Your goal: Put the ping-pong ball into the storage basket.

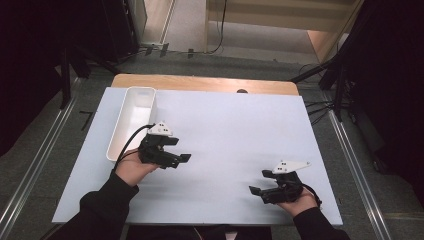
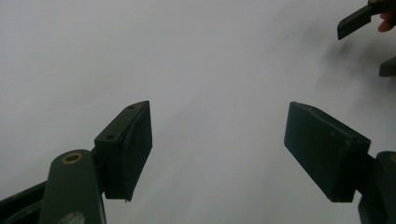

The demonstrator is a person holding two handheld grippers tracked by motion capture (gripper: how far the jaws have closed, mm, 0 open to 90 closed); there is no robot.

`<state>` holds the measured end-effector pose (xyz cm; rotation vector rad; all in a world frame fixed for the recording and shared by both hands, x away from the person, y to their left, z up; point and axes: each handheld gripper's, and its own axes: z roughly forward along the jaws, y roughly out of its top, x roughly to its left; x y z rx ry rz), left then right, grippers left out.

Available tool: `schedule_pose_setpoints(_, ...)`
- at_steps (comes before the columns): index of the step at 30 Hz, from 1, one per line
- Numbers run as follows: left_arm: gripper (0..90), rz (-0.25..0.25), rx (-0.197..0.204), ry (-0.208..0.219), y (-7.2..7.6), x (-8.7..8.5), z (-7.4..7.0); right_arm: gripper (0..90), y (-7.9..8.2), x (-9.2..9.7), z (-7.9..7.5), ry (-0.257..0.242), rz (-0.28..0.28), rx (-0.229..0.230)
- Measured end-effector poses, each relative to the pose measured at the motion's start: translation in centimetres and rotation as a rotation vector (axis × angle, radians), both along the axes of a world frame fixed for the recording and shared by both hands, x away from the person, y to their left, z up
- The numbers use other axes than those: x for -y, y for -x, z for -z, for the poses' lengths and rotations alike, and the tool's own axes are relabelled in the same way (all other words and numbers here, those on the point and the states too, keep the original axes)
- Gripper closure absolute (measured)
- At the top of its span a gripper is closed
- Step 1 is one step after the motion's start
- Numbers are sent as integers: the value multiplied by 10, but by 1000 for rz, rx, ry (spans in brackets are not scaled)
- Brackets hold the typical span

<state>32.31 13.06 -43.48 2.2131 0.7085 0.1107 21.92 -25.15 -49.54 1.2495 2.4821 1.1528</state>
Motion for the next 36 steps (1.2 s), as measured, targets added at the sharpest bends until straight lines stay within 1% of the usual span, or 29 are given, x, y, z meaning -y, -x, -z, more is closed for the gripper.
schedule_pose_setpoints(4, 240, 14, 1, 3, 3, 0, 3, 190, 0, 0, 0, -1, -2, 0)
schedule_pose_setpoints(7, 239, 32, 3, -5, 4, -1, 4, 190, 0, 0, 0, -1, 0, 0)
schedule_pose_setpoints(10, 240, 41, -11, 11, 6, -2, 6, 190, 0, 0, 0, -1, 0, 0)
schedule_pose_setpoints(14, 240, 59, -4, 10, 9, -5, 8, 190, 0, 1, 0, 1, -3, 4)
schedule_pose_setpoints(17, 240, 63, -7, 21, 11, -7, 10, 190, 0, 0, 0, 0, 1, 0)
schedule_pose_setpoints(19, 240, 70, -4, 16, 13, -7, 11, 190, 0, 0, 0, 0, 2, 0)
schedule_pose_setpoints(20, 240, 76, -4, 4, 13, -8, 12, 190, 0, 0, 0, -1, 2, -1)
schedule_pose_setpoints(23, 240, 86, 9, -11, 15, -8, 13, 190, -1, 0, 0, 0, 1, 6)
schedule_pose_setpoints(25, 239, 92, 9, -8, 17, -8, 14, 190, 0, 1, 0, -4, 2, 8)
schedule_pose_setpoints(33, 240, 126, 19, -27, 23, -11, 16, 190, 0, 1, 0, -1, 1, 5)
schedule_pose_setpoints(35, 240, 128, 19, -18, 24, -12, 17, 190, 0, 1, 0, -3, 1, 6)
schedule_pose_setpoints(36, 240, 134, 22, -20, 25, -12, 17, 190, 0, 1, 0, -4, 1, 6)
